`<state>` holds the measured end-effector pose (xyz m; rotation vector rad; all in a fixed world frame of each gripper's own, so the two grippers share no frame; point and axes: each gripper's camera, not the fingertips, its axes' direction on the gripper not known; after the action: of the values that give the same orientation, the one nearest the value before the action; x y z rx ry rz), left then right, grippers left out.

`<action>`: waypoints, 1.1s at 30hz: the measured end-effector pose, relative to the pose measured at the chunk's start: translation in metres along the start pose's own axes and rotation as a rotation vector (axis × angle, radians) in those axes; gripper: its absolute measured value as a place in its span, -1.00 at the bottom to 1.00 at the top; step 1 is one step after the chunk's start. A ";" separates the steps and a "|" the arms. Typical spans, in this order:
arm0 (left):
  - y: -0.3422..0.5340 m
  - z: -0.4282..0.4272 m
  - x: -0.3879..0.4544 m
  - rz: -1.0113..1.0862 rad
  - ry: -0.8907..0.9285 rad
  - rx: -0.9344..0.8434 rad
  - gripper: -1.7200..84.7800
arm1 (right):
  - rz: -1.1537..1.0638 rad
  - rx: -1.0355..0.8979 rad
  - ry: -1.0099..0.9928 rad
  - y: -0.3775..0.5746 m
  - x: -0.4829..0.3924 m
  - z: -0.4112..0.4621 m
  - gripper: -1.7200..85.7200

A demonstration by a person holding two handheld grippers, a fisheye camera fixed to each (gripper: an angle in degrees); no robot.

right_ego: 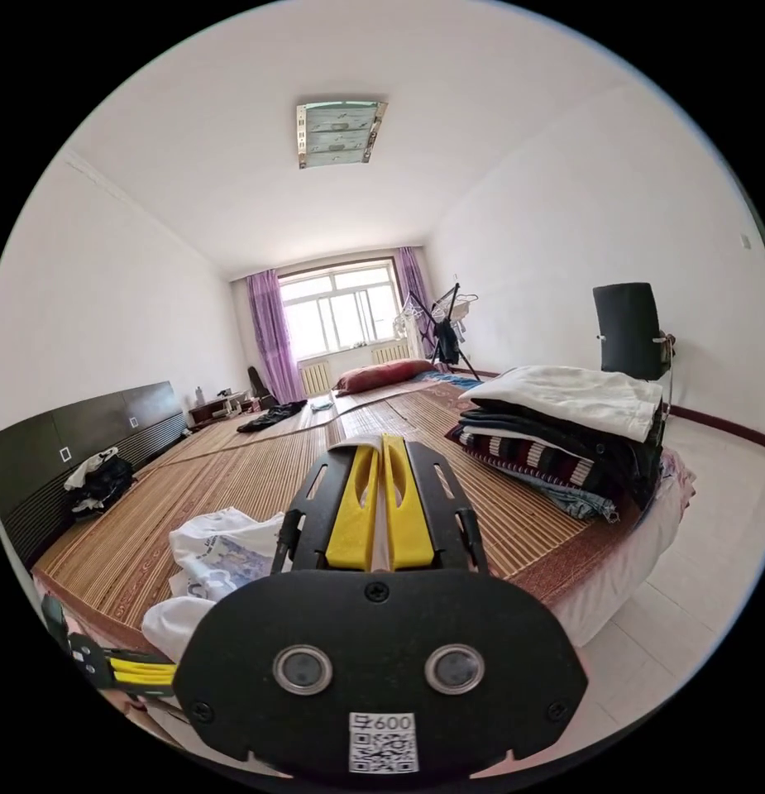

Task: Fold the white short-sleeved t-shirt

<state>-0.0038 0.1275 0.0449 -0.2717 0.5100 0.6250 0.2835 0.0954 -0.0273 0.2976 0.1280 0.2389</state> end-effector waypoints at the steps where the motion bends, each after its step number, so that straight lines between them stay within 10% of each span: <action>1: -0.001 -0.008 -0.012 -0.005 -0.038 0.026 -0.88 | -0.019 -0.016 -0.007 -0.001 -0.004 0.001 -0.98; 9: -0.057 -0.178 -0.233 -0.302 -0.186 0.390 -0.87 | -0.175 -0.004 -0.067 0.007 -0.057 -0.006 -0.98; 14: -0.079 -0.138 -0.301 -0.388 -0.254 -0.029 -0.51 | -0.258 -0.212 -0.067 0.023 -0.098 0.034 -0.98; 33: -0.003 -0.012 -0.176 -0.098 -0.266 -0.146 -0.75 | -0.189 -0.455 -0.116 0.064 -0.105 0.076 -0.98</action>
<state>-0.1286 0.0350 0.1284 -0.3441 0.1945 0.5930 0.1810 0.1074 0.0736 -0.1533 -0.0147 0.0579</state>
